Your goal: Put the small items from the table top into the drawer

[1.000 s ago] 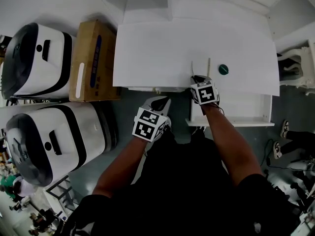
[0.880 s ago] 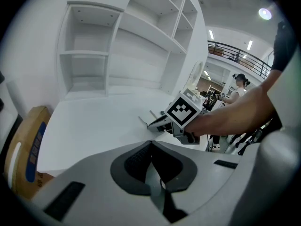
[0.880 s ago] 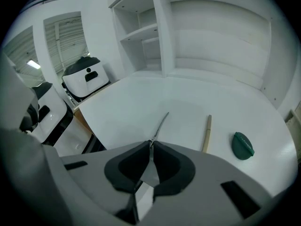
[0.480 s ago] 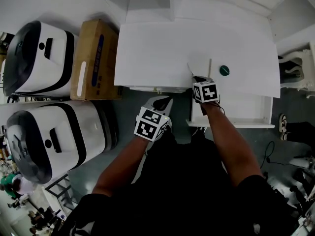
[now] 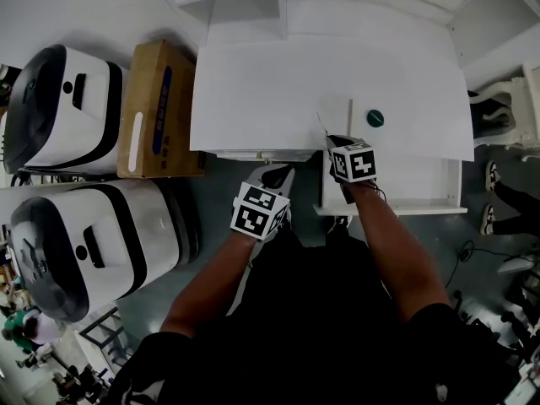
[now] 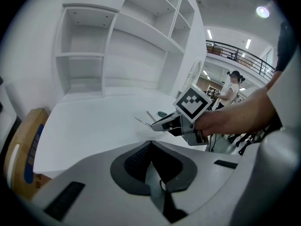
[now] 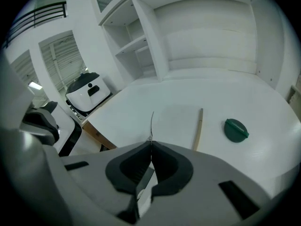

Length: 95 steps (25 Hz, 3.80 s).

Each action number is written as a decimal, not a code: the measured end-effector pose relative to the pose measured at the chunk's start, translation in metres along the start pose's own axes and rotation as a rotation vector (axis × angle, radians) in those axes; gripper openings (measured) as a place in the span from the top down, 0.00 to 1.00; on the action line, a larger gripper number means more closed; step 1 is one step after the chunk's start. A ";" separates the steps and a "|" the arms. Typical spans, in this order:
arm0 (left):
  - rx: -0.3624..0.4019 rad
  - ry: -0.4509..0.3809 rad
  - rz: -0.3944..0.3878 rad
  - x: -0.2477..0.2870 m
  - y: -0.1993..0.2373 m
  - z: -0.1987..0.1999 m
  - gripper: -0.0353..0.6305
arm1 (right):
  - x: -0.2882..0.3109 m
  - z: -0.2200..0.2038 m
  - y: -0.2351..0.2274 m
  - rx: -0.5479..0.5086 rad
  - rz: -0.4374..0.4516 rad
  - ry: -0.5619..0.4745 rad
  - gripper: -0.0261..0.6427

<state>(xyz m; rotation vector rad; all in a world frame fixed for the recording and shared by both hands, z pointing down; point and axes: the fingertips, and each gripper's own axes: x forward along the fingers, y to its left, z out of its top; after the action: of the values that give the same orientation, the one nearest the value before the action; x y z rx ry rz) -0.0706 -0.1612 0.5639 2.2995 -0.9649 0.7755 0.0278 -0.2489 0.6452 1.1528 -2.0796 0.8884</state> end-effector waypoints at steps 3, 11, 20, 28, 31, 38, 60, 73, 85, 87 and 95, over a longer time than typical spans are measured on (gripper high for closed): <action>0.007 0.007 -0.010 0.007 -0.008 -0.002 0.93 | -0.016 -0.007 0.000 0.006 0.020 -0.007 0.92; 0.039 0.025 -0.045 0.023 -0.034 -0.005 0.93 | -0.066 -0.054 -0.002 -0.060 0.077 0.031 0.92; 0.034 0.050 -0.056 0.030 -0.057 -0.014 0.93 | -0.077 -0.130 -0.039 -0.124 0.064 0.187 0.92; 0.026 0.061 -0.039 0.026 -0.063 -0.016 0.93 | -0.029 -0.163 -0.067 -0.414 0.058 0.369 0.92; 0.016 0.061 -0.024 0.019 -0.060 -0.017 0.93 | -0.014 -0.168 -0.063 -0.482 0.087 0.407 0.92; -0.015 0.060 0.013 0.012 -0.053 -0.020 0.93 | 0.007 -0.185 -0.064 -0.535 0.112 0.483 0.92; -0.017 0.038 0.005 0.005 -0.053 -0.017 0.93 | 0.008 -0.183 -0.059 -0.537 0.107 0.497 0.91; 0.036 -0.013 -0.039 0.001 -0.059 0.005 0.93 | -0.050 -0.128 -0.055 -0.268 0.005 0.233 0.91; 0.072 -0.075 -0.105 -0.018 -0.077 0.028 0.93 | -0.146 -0.068 -0.004 -0.098 0.039 -0.126 0.91; 0.085 -0.085 -0.118 -0.020 -0.080 0.030 0.93 | -0.161 -0.060 0.000 -0.060 0.043 -0.176 0.91; 0.108 -0.114 -0.134 -0.025 -0.087 0.039 0.93 | -0.208 -0.034 0.017 -0.027 0.049 -0.310 0.91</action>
<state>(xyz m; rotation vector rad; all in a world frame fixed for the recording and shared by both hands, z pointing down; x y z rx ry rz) -0.0079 -0.1220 0.4989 2.4963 -0.8247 0.6614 0.1120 -0.1157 0.5042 1.2978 -2.3675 0.7389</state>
